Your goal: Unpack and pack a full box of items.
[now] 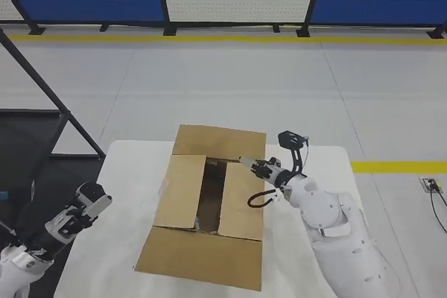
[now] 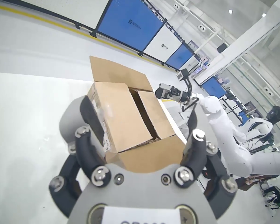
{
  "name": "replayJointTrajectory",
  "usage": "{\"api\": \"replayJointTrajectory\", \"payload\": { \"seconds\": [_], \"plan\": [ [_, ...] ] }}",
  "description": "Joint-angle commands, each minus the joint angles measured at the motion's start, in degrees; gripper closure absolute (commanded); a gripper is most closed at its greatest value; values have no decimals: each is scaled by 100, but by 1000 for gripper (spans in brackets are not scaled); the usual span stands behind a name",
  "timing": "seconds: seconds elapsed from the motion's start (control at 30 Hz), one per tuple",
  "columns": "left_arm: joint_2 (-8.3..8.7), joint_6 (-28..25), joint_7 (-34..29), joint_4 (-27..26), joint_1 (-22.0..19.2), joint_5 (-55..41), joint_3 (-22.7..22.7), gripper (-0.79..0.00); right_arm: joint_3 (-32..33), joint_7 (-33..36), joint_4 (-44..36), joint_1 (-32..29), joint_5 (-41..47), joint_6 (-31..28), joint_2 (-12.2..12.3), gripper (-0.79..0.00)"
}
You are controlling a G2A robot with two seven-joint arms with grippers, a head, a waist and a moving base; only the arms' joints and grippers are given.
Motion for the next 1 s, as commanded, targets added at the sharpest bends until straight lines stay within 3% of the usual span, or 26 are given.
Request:
{"api": "replayJointTrajectory", "payload": {
  "seconds": [0.0,0.13,0.27,0.43,0.6,0.97],
  "plan": [
    [-3,172,-64,23,21,-152,127,-785,25,-92,817,289,252,-429,-12,-785],
    [11,319,-158,314,-25,-211,148,-785,5,-849,1735,744,520,-897,-62,-785],
    [27,297,-226,427,-12,-343,17,-785,-68,-1385,1966,935,442,-1100,-85,-785],
    [43,156,-413,499,75,-687,-119,-785,-198,-1120,2196,1218,419,-959,-101,-785],
    [86,76,-1050,788,128,-1250,-216,-785,-261,-776,3012,1668,683,-1091,-128,-785],
    [223,190,-3051,1399,242,-2550,-389,-785,-427,-166,4873,2549,1576,-2181,-245,-785]
  ]
}}
